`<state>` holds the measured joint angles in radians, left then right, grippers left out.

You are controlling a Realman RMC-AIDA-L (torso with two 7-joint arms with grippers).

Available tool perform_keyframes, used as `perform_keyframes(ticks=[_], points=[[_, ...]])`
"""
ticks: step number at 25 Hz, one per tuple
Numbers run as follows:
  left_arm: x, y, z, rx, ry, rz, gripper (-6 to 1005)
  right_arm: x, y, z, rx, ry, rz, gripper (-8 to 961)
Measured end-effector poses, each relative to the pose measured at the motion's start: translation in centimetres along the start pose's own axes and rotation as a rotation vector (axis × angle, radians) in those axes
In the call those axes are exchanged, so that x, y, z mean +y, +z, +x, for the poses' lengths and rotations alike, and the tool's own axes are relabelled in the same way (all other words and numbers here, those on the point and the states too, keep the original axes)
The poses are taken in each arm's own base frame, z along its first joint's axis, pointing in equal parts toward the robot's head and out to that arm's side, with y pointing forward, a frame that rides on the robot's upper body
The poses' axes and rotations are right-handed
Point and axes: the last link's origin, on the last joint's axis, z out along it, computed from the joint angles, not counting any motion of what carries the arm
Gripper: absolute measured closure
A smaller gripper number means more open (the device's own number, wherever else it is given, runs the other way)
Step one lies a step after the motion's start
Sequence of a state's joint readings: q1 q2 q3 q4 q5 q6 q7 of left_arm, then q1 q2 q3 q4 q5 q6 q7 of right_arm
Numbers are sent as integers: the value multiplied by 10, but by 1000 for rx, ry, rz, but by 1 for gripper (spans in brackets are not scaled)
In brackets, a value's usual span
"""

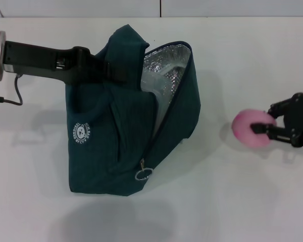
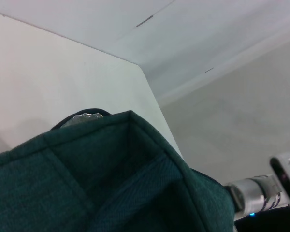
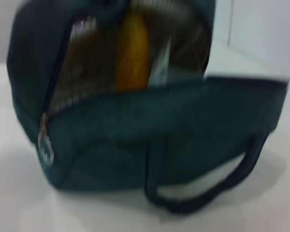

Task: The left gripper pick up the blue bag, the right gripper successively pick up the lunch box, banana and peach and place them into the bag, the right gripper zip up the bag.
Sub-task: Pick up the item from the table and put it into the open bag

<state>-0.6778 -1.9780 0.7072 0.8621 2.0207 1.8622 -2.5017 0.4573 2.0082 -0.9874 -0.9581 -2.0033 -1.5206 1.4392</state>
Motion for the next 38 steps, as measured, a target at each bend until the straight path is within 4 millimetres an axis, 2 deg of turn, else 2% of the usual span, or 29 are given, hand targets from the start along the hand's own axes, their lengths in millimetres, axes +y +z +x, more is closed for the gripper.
perform_keyframes(ticks=[5, 9, 11, 14, 19, 25, 34, 38], points=[[0, 0, -1, 1, -1, -2, 961, -3, -19, -12, -151, 35, 21, 721], [-1, 0, -1, 2, -2, -2, 961, -3, -34, -35, -352, 47, 28, 761], [-1, 0, -2, 1, -4, -3, 961, 0, -35, -48, -436, 38, -2, 779], [0, 1, -2, 0, -5, -5, 961, 7, -22, -63, -493, 22, -81, 804], [-1, 2, -3, -1, -5, -9, 961, 19, 21, -85, -492, 13, -246, 839], [-1, 7, -3, -9, -10, -27, 962, 29, 64, -86, -389, 11, -299, 870], [-2, 6, -4, -5, -13, -26, 962, 27, 90, -83, -299, -9, -244, 906], [-2, 5, -3, -6, -11, -26, 962, 32, 95, -90, -313, -14, -261, 916]])
